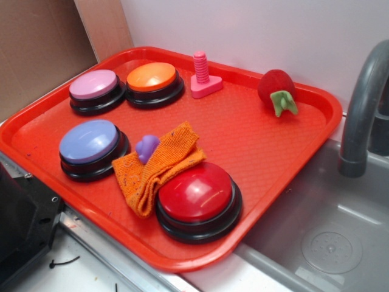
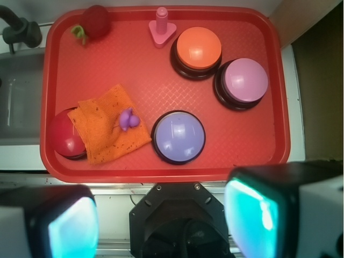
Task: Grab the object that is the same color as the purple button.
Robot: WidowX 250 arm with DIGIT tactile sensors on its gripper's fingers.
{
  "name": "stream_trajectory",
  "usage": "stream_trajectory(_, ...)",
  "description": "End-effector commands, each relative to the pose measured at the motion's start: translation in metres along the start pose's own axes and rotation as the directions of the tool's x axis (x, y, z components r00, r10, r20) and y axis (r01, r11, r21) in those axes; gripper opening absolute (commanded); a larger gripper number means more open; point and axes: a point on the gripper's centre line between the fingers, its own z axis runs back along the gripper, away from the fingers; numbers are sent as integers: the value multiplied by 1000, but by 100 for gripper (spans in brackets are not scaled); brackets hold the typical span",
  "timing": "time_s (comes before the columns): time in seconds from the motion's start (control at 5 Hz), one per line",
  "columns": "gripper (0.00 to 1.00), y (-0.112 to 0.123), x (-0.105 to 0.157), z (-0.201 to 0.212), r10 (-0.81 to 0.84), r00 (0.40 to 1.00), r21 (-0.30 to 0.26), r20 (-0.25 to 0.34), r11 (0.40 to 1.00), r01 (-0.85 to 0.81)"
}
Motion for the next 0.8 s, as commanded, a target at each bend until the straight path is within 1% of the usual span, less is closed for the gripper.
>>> stream_trajectory(0.0, 100, 0, 0, 0, 0, 1000, 0, 0, 1000, 0)
stream_trajectory(0.2, 100, 3, 5, -3, 236, 972, 53, 9, 970, -236)
stream_trajectory(0.4, 100, 0, 13, -13, 383, 923, 18, 41, 923, -384)
stream_trajectory(0.6, 100, -8, 28, -31, 603, 797, -34, 27, 797, -603)
